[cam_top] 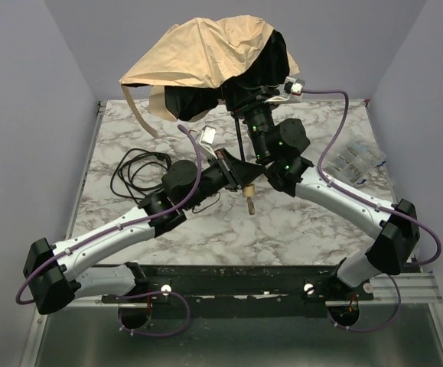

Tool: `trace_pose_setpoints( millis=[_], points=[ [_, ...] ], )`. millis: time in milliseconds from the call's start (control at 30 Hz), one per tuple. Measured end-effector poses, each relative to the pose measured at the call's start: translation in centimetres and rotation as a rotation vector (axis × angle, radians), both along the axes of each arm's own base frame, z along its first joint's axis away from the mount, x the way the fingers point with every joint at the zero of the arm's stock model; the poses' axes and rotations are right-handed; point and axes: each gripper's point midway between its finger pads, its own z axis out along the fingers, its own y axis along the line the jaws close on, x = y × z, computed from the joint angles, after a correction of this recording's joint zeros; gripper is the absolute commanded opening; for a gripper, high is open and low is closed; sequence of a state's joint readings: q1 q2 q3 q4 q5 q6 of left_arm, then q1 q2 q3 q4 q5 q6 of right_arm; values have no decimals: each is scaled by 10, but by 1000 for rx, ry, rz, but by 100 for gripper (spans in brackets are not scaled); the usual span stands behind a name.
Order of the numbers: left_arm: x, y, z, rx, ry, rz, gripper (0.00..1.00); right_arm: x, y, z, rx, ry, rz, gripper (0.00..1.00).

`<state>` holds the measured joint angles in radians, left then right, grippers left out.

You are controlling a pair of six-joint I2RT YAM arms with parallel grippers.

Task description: Open the umbrella

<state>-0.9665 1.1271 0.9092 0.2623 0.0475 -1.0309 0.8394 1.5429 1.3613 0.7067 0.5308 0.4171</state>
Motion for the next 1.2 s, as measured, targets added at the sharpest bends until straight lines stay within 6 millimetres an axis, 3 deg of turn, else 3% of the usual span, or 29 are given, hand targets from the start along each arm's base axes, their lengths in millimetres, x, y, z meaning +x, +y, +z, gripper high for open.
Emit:
trace_pose_setpoints(
  millis=[233, 400, 600, 900, 967, 1100, 1200],
  points=[
    [6, 8, 6, -51, -18, 58, 0, 11, -6, 13, 20, -9, -2, 1],
    [5, 18, -3, -54, -12, 88, 0, 22, -12, 10, 11, 12, 10, 1],
    [-20, 9, -22, -12, -4, 11, 0, 54, -60, 19, 45, 22, -121, 1],
    [-22, 7, -15, -10, -11, 3, 0, 51, -63, 24, 97, 34, -96, 1],
    [-25, 4, -17, 23, -2, -13, 0, 48, -72, 17, 103, 67, -87, 17],
    [-36, -5, -19, 100, 5, -66, 0, 35, -103, 4, 116, 124, -88, 59],
    [-44, -7, -26, 154, 16, -113, 0, 24, -122, -6, 93, 181, -78, 71]
  ],
)
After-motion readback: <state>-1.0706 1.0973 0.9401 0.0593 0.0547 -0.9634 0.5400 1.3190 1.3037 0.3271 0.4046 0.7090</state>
